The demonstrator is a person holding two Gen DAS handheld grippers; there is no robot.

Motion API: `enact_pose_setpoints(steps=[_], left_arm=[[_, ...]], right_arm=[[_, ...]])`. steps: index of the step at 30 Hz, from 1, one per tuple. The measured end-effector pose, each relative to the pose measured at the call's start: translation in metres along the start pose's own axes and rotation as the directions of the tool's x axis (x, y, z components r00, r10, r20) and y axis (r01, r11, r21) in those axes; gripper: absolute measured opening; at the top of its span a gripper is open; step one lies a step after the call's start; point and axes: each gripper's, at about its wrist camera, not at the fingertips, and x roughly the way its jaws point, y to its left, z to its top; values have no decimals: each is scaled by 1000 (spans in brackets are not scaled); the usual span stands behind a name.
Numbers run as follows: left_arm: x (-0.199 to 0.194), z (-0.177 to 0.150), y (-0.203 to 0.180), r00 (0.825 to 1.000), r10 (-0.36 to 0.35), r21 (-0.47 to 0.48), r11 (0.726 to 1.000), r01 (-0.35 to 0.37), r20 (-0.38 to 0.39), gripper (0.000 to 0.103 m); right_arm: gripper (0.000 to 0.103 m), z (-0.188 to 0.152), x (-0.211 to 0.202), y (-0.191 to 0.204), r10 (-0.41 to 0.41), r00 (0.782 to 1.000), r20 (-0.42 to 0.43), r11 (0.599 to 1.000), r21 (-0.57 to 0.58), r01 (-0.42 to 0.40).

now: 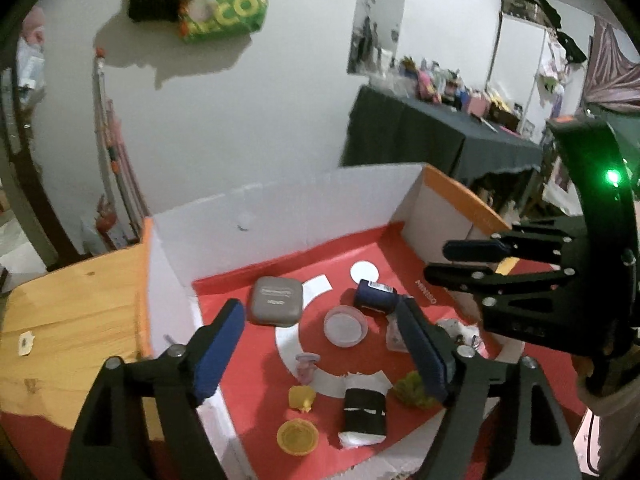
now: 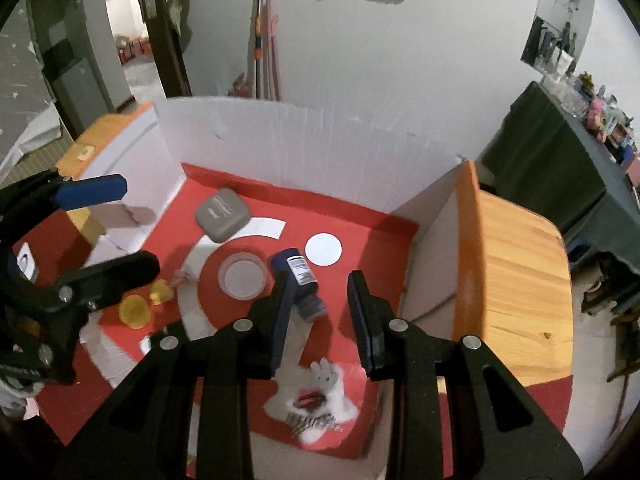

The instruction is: Organize objects

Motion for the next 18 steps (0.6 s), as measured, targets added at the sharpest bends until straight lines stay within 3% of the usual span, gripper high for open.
enact_pose_setpoints(steps=[7,9,10,11,18], left_arm=[[-21,-15,0,996,65,-58,996,-61,66,90],[-23,-20,1,996,56,-78,996,-51,70,90],[-23,-22,1,996,54,-88,995,-48,68,90],[-22,-25,1,996,57,-96,994,-50,67,90],[-19,-41,-1,990,117,-126,986,-107,74,96]], right_arm=[[29,-25,-3,46,17,994,111,1000,-4,-17],[41,-32,-8,49,31,991,129,1000,-5,-31],[61,-35,-9,53,31,989,147,1000,-8,-30],[68,-40,-13,56,27,984,175,1000,-16,-24],[70,-63,-24,68,-15,958,287,1000,19,10]])
